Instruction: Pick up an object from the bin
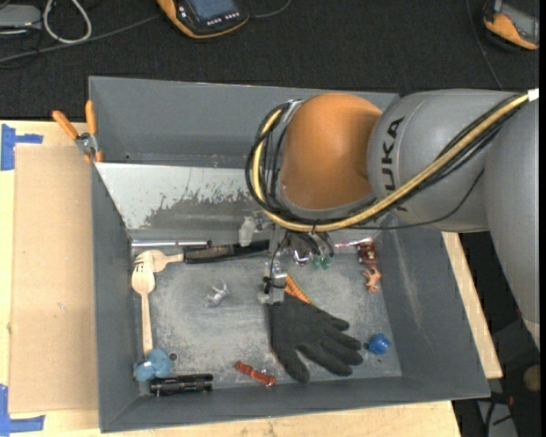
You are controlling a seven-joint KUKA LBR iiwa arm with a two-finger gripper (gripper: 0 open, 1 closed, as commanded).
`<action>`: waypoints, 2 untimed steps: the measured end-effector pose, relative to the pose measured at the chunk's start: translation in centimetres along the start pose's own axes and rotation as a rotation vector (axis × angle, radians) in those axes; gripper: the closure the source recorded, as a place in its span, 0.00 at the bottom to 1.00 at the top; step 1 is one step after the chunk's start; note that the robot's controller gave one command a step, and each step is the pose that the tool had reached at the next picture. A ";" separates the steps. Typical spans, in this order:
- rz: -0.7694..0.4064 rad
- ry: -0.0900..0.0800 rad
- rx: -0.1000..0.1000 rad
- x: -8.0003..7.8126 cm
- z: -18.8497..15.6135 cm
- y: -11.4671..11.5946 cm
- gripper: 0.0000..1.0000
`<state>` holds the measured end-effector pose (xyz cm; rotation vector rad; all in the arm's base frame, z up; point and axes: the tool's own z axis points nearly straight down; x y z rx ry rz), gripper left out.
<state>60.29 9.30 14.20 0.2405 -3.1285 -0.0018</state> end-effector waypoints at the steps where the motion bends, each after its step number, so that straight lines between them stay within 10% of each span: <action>1: 0.112 -0.006 -0.001 -0.5 2.6 -5.5 0.00; 2: 0.029 0.002 -0.002 -0.6 6.5 -3.3 0.00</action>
Offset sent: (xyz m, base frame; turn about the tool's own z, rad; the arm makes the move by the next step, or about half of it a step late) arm 0.0098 -0.0218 -0.0720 0.0155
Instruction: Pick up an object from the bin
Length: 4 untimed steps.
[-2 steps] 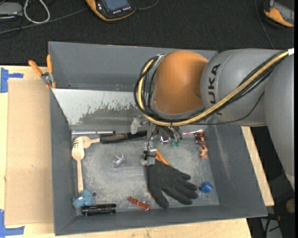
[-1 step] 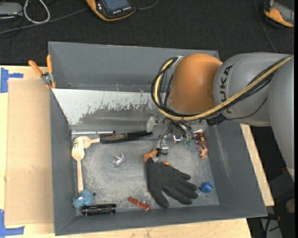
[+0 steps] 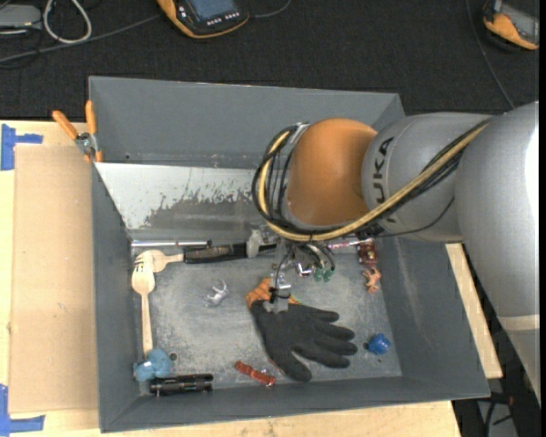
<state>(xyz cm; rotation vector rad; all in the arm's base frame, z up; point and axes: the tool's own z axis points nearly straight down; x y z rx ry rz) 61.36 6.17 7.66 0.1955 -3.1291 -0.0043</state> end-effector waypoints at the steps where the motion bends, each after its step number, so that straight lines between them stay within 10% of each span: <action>1: 0.120 -0.002 -0.002 1.6 0.4 -0.9 0.00; 2: 0.052 0.001 -0.002 3.9 0.6 -1.9 0.00; 3: 0.039 0.001 -0.001 6.7 0.7 -3.9 1.00; 4: 0.040 0.001 -0.001 6.7 0.7 -4.0 1.00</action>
Offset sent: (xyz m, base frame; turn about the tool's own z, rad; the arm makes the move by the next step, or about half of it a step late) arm -0.0527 -0.0332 -0.0066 -0.0869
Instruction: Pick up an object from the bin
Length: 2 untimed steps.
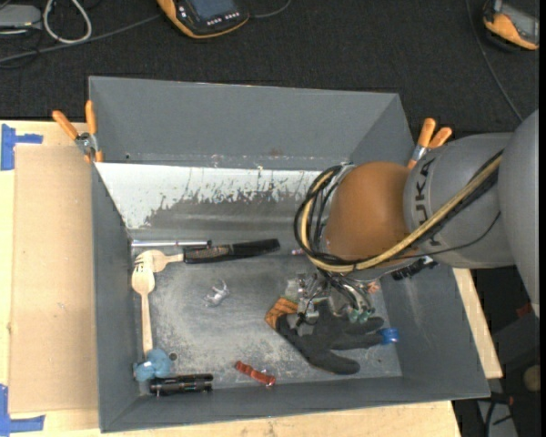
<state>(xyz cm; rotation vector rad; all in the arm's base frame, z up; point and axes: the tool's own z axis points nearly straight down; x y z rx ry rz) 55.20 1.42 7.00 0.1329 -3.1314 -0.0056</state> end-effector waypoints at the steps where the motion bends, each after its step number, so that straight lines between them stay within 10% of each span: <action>1: -0.001 0.003 0.000 0.3 -6.4 0.0 1.00; 2: -0.012 0.007 -0.001 0.9 -14.0 -0.1 1.00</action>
Offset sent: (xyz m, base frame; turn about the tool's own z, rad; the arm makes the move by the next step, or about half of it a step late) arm -0.0117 -0.0058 0.1973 -0.0228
